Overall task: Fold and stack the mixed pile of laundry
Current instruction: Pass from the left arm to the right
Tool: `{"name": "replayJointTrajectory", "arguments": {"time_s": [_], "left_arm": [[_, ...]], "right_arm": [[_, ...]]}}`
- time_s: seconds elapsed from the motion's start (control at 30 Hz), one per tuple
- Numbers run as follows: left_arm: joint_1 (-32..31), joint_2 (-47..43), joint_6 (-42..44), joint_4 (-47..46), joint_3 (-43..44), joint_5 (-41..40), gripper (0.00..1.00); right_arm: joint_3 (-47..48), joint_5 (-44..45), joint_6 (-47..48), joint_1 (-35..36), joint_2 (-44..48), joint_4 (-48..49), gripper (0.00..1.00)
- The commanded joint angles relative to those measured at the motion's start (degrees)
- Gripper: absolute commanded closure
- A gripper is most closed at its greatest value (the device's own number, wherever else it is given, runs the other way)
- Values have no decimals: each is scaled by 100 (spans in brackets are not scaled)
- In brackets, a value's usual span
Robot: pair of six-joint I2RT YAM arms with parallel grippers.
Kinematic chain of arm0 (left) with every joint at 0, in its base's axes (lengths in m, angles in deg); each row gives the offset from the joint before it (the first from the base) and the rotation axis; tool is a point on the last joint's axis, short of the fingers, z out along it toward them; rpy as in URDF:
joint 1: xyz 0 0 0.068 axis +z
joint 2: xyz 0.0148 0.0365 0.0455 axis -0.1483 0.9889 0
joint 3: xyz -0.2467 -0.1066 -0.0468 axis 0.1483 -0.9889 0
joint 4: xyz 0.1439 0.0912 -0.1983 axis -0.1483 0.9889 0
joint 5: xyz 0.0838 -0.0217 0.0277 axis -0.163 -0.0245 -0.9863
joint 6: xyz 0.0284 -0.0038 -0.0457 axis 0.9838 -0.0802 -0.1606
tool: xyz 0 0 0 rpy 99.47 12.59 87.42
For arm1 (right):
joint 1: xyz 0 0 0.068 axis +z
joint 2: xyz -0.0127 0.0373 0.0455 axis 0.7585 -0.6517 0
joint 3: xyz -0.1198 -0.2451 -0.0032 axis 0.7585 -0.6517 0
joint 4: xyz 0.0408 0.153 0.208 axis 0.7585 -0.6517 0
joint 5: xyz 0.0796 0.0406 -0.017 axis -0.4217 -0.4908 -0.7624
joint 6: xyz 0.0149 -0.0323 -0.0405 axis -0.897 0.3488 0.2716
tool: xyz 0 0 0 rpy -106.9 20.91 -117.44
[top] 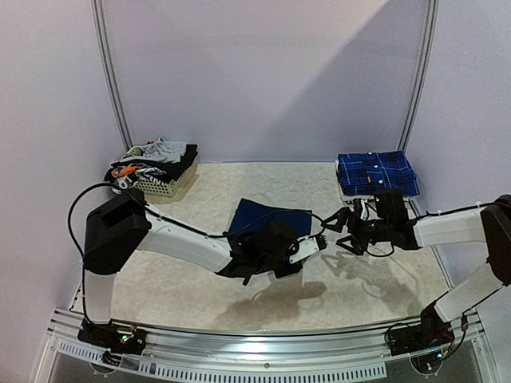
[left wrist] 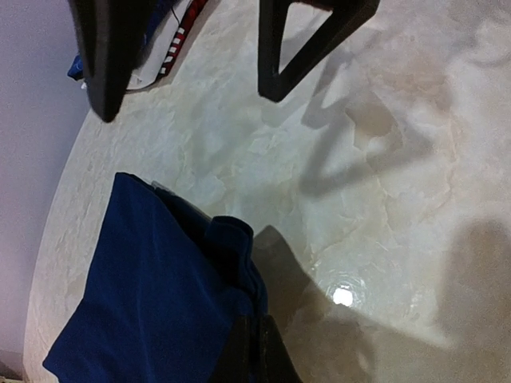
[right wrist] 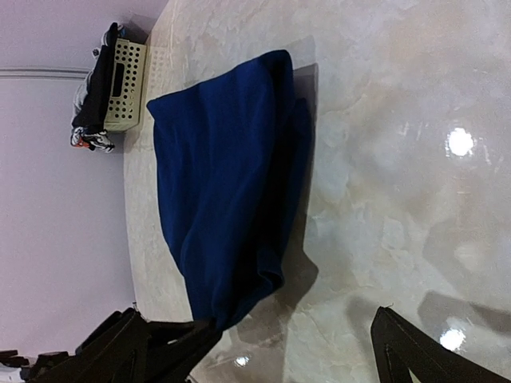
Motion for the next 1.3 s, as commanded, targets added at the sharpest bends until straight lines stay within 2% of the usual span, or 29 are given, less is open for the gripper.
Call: {"name": "replayJointTrajectory", "arguments": {"time_s": [0.0,0.43,0.73,1.0,1.27], "left_arm": [[51,-239,-211,-274,-95,221,100],[51,-393,-366,-473,-275,228,100],[43,-539,-502,-561,-364,163,100],[27,-492,-577,-625,-345,187,100],[18,-465,-613,-664,-310,292,100]], "right_arm": [[265,-532,-547,174,-610,968,1],[518,-830,-1229,367,-1946,2126,5],[805,-1134,-1567,363,-2684,2606,16],[838,-1124,-1798,369,-2876,2869,22],[910,-1213,-1870,367,-3075,3035,32]]}}
